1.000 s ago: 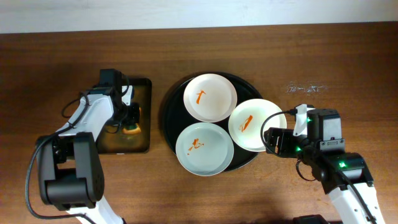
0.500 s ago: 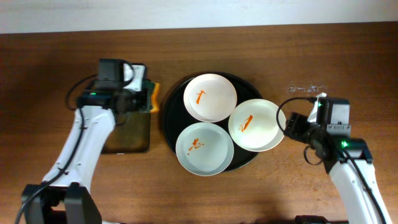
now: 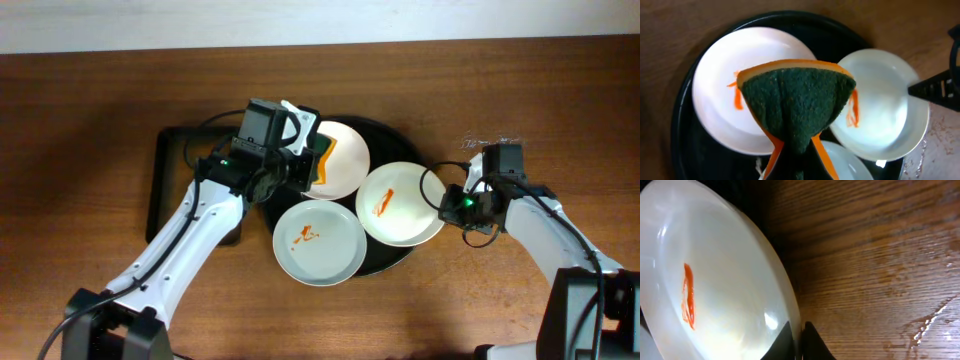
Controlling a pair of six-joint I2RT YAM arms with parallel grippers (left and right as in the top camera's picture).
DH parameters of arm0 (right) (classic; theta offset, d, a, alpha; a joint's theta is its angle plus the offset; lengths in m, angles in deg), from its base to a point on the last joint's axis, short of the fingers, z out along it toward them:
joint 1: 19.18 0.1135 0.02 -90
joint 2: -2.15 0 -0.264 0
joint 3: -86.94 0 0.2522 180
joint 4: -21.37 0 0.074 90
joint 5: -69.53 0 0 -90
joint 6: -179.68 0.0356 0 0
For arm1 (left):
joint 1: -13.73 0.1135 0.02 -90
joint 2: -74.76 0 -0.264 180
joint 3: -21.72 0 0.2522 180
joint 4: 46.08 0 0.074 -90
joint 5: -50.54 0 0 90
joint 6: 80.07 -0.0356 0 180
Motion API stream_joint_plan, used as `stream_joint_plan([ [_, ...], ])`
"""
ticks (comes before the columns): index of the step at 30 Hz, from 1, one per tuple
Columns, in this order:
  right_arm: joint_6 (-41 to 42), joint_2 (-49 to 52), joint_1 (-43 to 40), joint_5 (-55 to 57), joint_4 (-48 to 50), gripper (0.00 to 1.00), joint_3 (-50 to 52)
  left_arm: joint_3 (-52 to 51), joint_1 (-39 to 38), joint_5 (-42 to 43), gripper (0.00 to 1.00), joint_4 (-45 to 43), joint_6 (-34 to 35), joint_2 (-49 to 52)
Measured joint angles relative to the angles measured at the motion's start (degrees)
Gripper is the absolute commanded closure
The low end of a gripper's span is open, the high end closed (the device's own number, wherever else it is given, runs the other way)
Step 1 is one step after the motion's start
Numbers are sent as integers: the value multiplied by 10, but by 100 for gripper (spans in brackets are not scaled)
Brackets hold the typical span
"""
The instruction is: Clean dirty plates on tray and stack at the side
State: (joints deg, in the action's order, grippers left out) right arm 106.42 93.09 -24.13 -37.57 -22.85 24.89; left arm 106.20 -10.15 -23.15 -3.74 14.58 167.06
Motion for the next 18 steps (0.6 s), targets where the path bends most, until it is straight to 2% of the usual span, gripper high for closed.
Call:
stream_joint_plan([
  [5,-2,0,0,-26,-14,96,0,0,-54,24,99,-53,47,12],
  [7,-2,0,0,-30,-15,96,0,0,-86,35,99,-71,55,46],
  [8,-2,0,0,-31,-16,96,0,0,-113,38,100,-108,57,77],
  [12,-2,0,0,-34,-16,96,0,0,-176,43,99,-131,59,132],
  [18,-2,0,0,-33,-16,96,0,0,-204,32,100,-144,59,182],
])
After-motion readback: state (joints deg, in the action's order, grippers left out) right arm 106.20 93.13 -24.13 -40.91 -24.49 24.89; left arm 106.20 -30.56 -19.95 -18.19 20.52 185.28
